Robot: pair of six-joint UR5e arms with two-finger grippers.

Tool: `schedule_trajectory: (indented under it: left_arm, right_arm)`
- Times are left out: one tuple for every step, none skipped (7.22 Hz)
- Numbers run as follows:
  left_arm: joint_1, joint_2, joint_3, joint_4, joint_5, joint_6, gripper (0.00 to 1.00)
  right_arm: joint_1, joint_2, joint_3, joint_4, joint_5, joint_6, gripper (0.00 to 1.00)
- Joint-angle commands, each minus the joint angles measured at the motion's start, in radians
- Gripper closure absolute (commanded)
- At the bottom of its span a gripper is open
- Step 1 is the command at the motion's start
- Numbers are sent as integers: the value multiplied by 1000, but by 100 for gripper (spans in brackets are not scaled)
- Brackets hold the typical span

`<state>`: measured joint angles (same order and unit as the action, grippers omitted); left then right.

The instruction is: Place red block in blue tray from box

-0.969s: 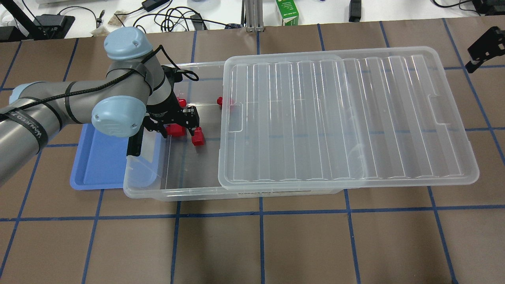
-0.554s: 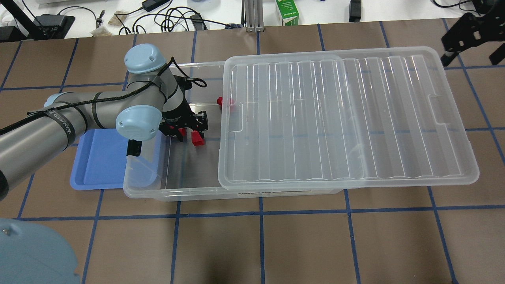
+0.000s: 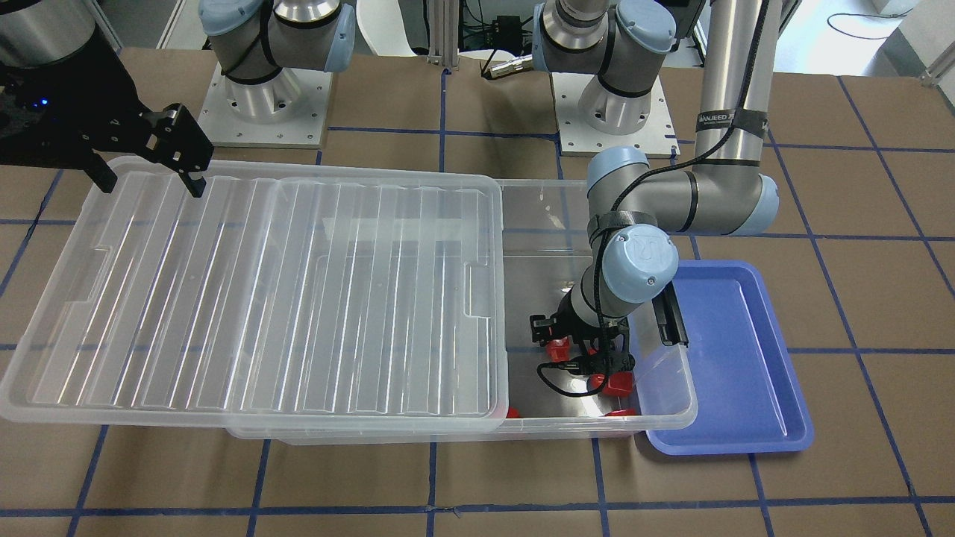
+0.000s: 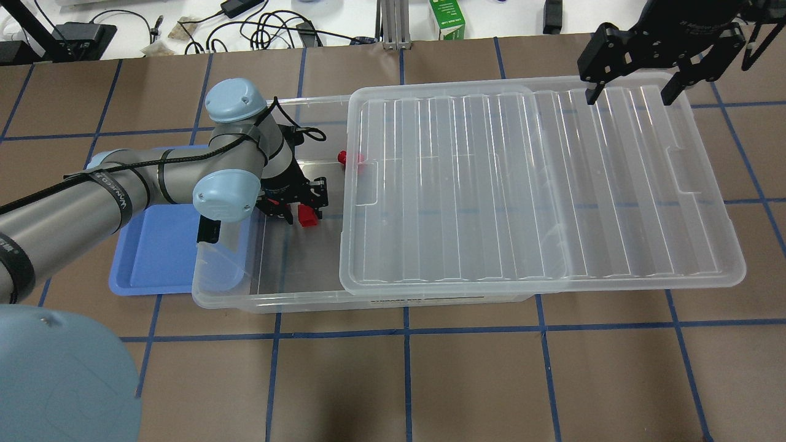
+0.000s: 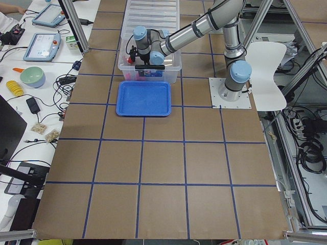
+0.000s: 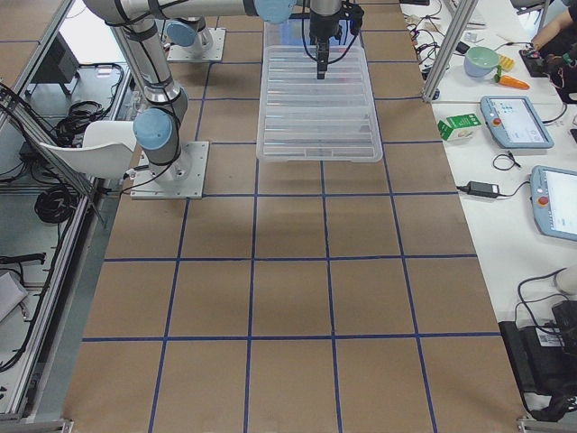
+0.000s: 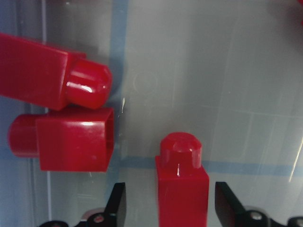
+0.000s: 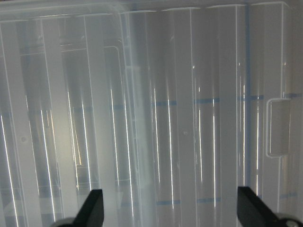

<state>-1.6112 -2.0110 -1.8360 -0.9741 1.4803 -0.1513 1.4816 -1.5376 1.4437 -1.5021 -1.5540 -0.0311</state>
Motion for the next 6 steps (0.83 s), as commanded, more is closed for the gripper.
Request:
schedule_trajectory:
  left_arm:
    - [-6,-5,4,6,2,-2,100]
    - [-6,-2,12,9,12,2,100]
    - [-6,17,26,8,11,4,100]
    - [-6,40,61,-26,11,4,100]
    - [-1,64,122,-120,12,4,100]
    - [4,90,212,-261,30,6,100]
  right_arm:
    - [6,4,4,-10,5,3,0]
    - [6,4,13,-19,5,2,0]
    - [6,4,14,-26,5,3,0]
    - [8,4,14,-27,5,7,0]
    - [8,4,14,-27,5,8,0]
    - [8,4,14,-26,8,11,0]
